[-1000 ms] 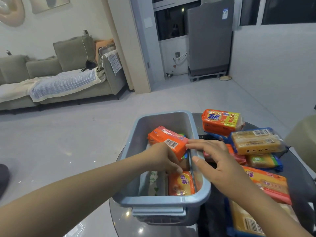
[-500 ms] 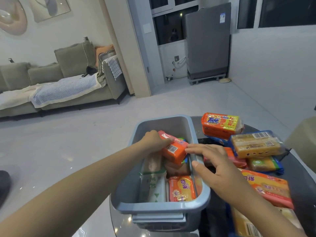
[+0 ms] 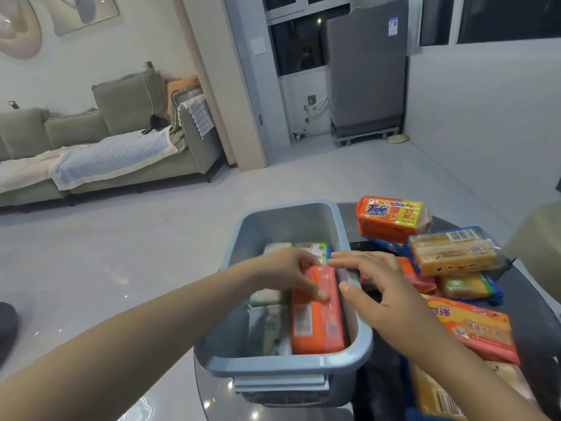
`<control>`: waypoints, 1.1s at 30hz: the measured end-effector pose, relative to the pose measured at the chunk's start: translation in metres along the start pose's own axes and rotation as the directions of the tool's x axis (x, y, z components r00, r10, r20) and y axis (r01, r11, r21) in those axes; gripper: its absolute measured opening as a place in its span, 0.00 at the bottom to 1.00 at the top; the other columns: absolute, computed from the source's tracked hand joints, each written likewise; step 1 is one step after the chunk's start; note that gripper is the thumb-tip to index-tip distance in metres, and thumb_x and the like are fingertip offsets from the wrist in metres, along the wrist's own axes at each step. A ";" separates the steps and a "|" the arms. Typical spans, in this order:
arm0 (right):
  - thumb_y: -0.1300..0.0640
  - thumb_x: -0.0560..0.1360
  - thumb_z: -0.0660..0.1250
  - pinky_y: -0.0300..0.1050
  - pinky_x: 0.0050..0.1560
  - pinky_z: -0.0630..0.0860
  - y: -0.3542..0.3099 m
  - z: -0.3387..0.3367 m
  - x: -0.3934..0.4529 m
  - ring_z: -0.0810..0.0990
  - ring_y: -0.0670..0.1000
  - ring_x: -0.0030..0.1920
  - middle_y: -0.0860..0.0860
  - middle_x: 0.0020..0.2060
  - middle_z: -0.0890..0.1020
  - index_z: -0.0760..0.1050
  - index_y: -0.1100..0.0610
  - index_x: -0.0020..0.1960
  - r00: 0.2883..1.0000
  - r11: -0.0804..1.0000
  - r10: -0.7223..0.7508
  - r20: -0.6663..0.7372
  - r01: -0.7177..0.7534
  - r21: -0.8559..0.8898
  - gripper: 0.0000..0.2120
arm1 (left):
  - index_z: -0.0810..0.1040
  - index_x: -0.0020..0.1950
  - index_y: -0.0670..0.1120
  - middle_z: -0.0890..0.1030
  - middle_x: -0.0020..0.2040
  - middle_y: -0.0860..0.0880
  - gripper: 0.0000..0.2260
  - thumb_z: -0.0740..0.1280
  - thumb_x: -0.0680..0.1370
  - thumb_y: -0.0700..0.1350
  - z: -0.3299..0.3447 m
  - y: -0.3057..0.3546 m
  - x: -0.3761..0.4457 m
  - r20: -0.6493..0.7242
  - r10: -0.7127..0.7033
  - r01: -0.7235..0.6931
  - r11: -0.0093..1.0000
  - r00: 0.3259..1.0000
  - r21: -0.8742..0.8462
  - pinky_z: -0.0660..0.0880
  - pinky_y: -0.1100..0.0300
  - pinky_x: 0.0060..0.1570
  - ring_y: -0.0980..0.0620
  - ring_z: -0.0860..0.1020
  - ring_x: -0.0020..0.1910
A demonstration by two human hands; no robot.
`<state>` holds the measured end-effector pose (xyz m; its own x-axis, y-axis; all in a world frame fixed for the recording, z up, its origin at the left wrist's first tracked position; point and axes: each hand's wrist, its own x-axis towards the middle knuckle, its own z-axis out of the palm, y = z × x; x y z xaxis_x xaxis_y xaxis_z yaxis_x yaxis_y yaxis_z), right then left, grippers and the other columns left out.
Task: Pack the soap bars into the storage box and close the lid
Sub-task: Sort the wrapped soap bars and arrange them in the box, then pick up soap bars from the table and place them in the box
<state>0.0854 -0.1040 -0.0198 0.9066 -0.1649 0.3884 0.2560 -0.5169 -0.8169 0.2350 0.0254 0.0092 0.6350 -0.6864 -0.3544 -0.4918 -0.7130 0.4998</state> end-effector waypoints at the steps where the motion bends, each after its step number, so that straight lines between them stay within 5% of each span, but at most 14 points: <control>1: 0.55 0.73 0.63 0.26 0.56 0.63 0.000 0.000 0.000 0.60 0.28 0.62 0.25 0.54 0.69 0.72 0.34 0.53 1.000 1.000 0.003 -0.004 -0.003 0.004 0.16 | 0.81 0.46 0.44 0.77 0.39 0.49 0.16 0.78 0.66 0.51 0.005 0.003 -0.002 0.013 0.013 -0.014 1.000 1.000 0.024 0.71 0.60 0.41 0.53 0.74 0.39; 4: 0.55 0.74 0.63 0.28 0.56 0.63 0.000 0.001 0.000 0.60 0.27 0.61 0.31 0.57 0.70 0.71 0.35 0.54 1.000 1.000 0.011 -0.004 -0.011 0.001 0.16 | 0.83 0.43 0.43 0.76 0.35 0.48 0.14 0.76 0.67 0.52 0.009 0.005 -0.006 0.028 0.007 -0.009 0.997 1.000 0.074 0.68 0.61 0.36 0.53 0.71 0.35; 10: 0.56 0.74 0.63 0.28 0.57 0.62 0.000 0.001 -0.001 0.60 0.27 0.61 0.28 0.56 0.69 0.71 0.34 0.53 1.000 1.000 0.004 -0.002 -0.004 0.005 0.17 | 0.78 0.32 0.44 0.71 0.28 0.48 0.12 0.76 0.67 0.51 0.024 0.000 -0.007 -0.018 0.037 -0.031 0.972 0.999 0.232 0.62 0.60 0.30 0.53 0.66 0.28; 13: 0.56 0.74 0.63 0.30 0.60 0.62 0.001 0.002 -0.001 0.60 0.28 0.62 0.31 0.58 0.69 0.72 0.35 0.54 1.000 1.000 0.012 0.003 -0.012 0.005 0.16 | 0.82 0.38 0.47 0.74 0.28 0.53 0.10 0.79 0.63 0.48 0.024 -0.001 -0.005 -0.095 0.018 -0.003 0.988 0.995 0.156 0.66 0.64 0.30 0.57 0.70 0.28; 21: 0.54 0.74 0.63 0.25 0.54 0.62 0.001 0.000 -0.001 0.58 0.25 0.61 0.31 0.58 0.68 0.71 0.35 0.55 1.000 1.000 0.014 0.009 -0.014 -0.016 0.16 | 0.81 0.41 0.47 0.81 0.37 0.49 0.11 0.79 0.64 0.45 0.022 -0.001 -0.007 -0.102 -0.034 0.024 0.995 0.994 -0.095 0.75 0.59 0.37 0.54 0.77 0.35; 26: 0.52 0.74 0.63 0.22 0.51 0.64 -0.001 -0.003 -0.002 0.61 0.23 0.58 0.36 0.59 0.69 0.71 0.34 0.56 1.000 1.000 0.020 0.023 -0.020 -0.006 0.15 | 0.80 0.38 0.47 0.76 0.30 0.54 0.05 0.75 0.70 0.45 0.012 0.011 -0.013 -0.340 0.003 -0.093 0.964 0.941 -0.249 0.69 0.70 0.32 0.63 0.71 0.26; 30: 0.53 0.75 0.63 0.25 0.46 0.72 -0.002 -0.013 0.003 0.73 0.32 0.54 0.34 0.55 0.73 0.71 0.33 0.53 0.998 0.997 0.051 -0.028 -0.049 0.056 0.14 | 0.81 0.47 0.46 0.80 0.38 0.52 0.04 0.67 0.76 0.45 0.008 0.028 -0.017 -0.522 -0.012 -0.161 0.945 0.853 -0.286 0.76 0.60 0.41 0.55 0.78 0.37; 33: 0.55 0.75 0.64 0.21 0.39 0.71 0.005 -0.025 0.011 0.74 0.30 0.48 0.35 0.50 0.76 0.74 0.40 0.55 0.986 0.995 0.092 -0.138 -0.085 0.057 0.12 | 0.79 0.50 0.50 0.81 0.44 0.50 0.06 0.63 0.77 0.44 0.005 0.044 -0.014 -0.609 0.023 -0.215 0.946 0.793 -0.244 0.76 0.64 0.37 0.53 0.79 0.42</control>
<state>0.0886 -0.1294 -0.0091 0.8715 -0.3262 0.3663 0.1964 -0.4522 -0.8700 0.2014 0.0031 0.0329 0.8551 -0.4732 0.2119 -0.4561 -0.4921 0.7415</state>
